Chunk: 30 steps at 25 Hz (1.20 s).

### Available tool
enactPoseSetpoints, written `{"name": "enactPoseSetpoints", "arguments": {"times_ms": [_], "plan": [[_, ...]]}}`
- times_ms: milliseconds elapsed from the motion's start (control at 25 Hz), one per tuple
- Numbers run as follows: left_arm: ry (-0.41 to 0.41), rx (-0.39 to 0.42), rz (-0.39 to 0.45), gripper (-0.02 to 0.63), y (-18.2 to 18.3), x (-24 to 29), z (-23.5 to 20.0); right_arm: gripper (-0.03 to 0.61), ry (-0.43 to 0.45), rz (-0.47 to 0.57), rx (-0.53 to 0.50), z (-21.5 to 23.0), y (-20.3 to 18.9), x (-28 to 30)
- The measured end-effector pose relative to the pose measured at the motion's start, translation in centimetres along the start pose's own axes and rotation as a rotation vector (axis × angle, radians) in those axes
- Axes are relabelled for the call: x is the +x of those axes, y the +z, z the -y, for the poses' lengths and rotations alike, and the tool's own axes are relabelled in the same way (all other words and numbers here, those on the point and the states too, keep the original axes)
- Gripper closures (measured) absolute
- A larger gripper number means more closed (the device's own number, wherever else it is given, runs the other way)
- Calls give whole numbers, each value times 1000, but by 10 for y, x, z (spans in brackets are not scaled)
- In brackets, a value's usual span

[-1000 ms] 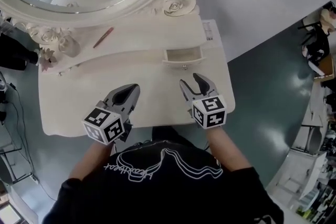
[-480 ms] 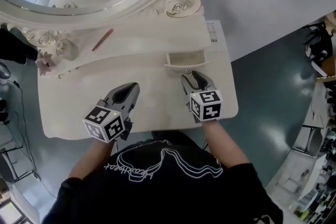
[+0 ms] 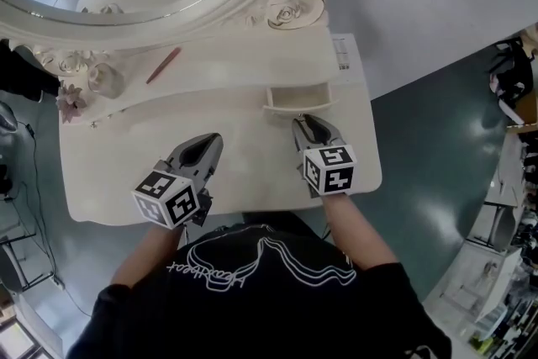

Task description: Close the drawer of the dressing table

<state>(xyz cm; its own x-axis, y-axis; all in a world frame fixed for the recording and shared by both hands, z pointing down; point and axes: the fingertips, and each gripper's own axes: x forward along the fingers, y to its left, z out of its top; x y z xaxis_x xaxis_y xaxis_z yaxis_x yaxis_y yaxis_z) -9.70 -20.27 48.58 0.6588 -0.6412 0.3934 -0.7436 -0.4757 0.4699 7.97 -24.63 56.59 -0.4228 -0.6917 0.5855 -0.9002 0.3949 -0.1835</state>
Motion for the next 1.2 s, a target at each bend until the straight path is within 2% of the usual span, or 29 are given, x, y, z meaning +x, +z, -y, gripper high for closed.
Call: {"name": "enactPoseSetpoints", "arguments": {"times_ms": [1200], "plan": [[-1,-20,-6,611,3,-1,-3,479,-3,5,7,1,11,3]]}}
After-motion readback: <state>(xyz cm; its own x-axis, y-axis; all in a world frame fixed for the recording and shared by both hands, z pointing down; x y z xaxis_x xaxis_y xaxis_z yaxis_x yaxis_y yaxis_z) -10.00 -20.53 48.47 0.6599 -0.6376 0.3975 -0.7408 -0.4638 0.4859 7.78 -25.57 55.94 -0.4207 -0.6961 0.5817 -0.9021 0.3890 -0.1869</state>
